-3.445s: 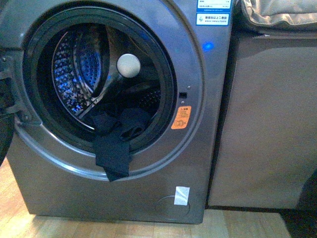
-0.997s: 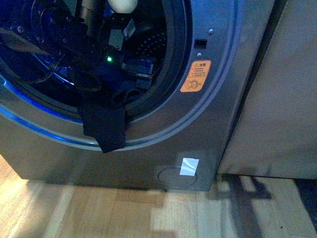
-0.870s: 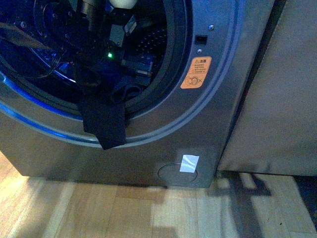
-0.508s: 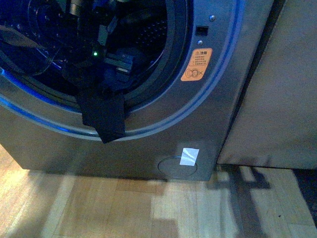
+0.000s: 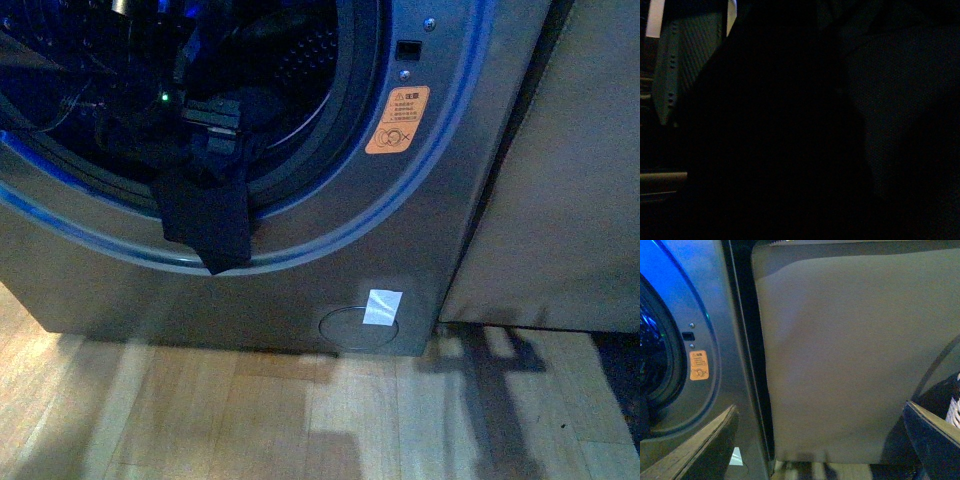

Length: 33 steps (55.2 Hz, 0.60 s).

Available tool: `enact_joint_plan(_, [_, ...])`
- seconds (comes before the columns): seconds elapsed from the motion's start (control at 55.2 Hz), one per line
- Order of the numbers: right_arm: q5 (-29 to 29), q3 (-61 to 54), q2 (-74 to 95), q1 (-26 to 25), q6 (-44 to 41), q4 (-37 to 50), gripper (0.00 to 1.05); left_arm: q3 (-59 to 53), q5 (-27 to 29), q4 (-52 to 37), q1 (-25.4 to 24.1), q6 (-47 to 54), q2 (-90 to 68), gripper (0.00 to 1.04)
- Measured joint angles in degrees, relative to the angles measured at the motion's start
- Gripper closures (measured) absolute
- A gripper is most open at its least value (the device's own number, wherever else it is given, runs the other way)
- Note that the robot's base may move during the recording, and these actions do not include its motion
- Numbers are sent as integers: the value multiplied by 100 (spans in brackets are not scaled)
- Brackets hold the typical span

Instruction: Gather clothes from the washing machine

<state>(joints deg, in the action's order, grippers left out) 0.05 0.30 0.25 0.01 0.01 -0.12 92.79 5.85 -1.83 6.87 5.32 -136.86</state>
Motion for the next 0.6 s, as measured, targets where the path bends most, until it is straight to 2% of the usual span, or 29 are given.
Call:
enact_joint_plan(0.181, [0, 2, 0, 0, 0, 0, 7, -24, -168, 7, 37, -42, 2, 7])
enact_joint_plan(0.218, [0, 2, 0, 0, 0, 0, 7, -37, -168, -20, 44, -44, 2, 9])
enact_joint_plan(0.598, [0, 0, 0, 0, 0, 0, 7, -560, -254, -754, 205, -26, 181, 60])
